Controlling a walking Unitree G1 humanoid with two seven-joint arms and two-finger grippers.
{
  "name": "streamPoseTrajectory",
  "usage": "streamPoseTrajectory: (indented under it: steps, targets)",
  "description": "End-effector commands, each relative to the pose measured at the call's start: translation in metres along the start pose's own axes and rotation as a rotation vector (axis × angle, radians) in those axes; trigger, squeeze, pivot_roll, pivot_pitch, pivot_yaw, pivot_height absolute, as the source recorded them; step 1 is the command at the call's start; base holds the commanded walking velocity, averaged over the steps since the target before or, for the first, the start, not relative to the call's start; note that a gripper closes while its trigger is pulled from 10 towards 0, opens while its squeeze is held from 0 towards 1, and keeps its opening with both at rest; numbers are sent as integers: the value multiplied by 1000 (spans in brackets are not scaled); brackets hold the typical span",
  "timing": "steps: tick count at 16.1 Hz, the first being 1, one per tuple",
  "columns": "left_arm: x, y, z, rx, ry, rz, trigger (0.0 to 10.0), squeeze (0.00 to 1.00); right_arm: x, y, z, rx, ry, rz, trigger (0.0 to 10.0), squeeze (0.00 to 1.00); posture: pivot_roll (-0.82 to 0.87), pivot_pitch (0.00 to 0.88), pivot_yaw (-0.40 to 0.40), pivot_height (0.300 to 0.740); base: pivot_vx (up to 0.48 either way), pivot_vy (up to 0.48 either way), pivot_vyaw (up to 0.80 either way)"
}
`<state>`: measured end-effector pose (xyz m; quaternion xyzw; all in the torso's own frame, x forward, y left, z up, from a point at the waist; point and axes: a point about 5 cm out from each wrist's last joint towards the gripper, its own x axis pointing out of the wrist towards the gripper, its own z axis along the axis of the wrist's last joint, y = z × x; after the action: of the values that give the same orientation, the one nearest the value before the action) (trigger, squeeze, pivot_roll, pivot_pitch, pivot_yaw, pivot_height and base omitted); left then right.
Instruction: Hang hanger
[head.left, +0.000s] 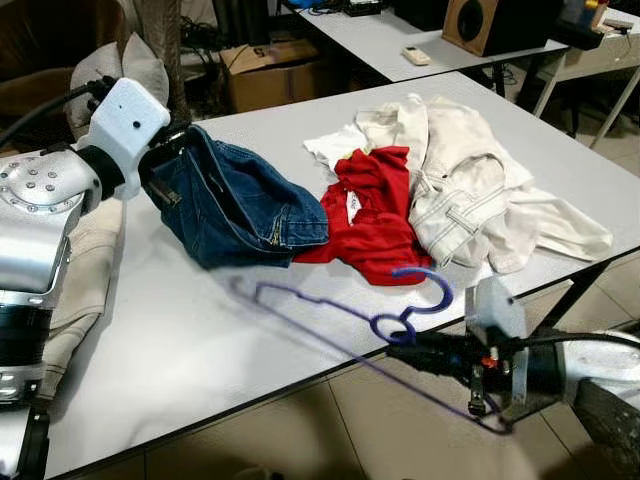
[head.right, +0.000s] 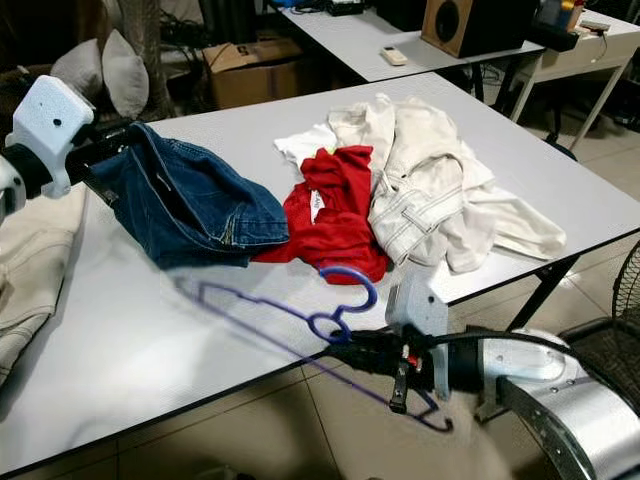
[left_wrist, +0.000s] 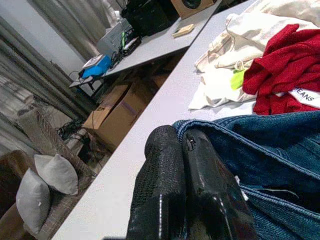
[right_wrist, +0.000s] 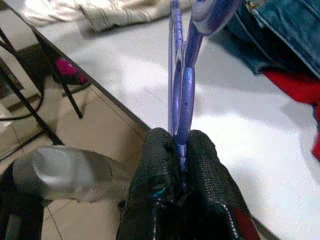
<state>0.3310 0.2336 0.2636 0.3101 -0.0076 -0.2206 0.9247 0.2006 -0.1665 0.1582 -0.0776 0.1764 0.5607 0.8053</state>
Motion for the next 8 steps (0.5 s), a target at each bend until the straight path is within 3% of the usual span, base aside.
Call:
streamPoseTrajectory:
  steps: [1, 4, 8]
  targets:
    - [-1, 5, 5, 33, -6, 15, 0, 0, -3, -4, -1, 13, 23, -33, 10000, 0, -157, 0, 81, 740, 0, 0, 0]
    - [-7, 7, 2, 49, 11, 8, 0, 0, -8, -12, -3, 18, 63, -100, 10000, 0, -151, 0, 71, 740, 0, 0, 0]
    - [-16, 0, -6, 74, 46, -42, 0, 0, -21, -44, -7, 41, 138, -310, 10000, 0, -148, 0, 53, 740, 0, 0, 0]
